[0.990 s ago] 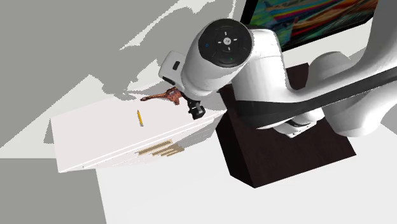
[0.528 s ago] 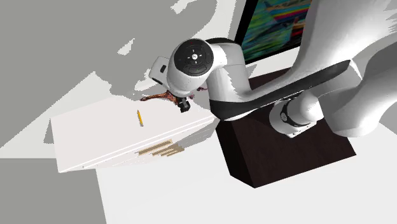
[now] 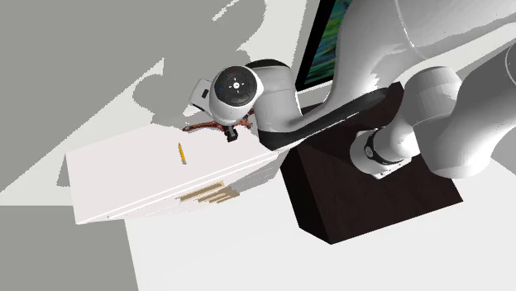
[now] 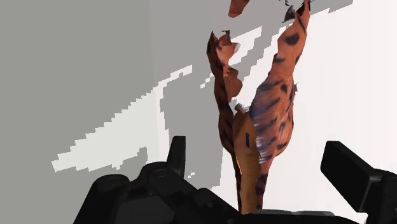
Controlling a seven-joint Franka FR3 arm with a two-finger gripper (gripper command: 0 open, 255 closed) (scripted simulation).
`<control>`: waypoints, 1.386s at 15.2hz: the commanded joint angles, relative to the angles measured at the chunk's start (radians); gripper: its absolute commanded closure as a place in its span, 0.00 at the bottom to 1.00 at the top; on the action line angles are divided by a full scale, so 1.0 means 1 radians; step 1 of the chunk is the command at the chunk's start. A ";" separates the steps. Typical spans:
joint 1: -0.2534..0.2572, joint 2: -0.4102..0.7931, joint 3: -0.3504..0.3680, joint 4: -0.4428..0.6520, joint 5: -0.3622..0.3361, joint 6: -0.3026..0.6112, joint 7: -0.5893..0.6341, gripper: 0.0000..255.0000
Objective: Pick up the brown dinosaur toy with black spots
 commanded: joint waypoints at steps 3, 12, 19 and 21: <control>-0.001 0.055 -0.007 -0.004 -0.033 0.058 0.036 0.00; -0.001 0.077 -0.011 -0.001 -0.043 0.078 0.047 1.00; -0.002 0.036 -0.004 -0.003 -0.022 0.039 0.023 1.00; -0.002 0.010 -0.001 -0.002 -0.007 0.012 0.007 1.00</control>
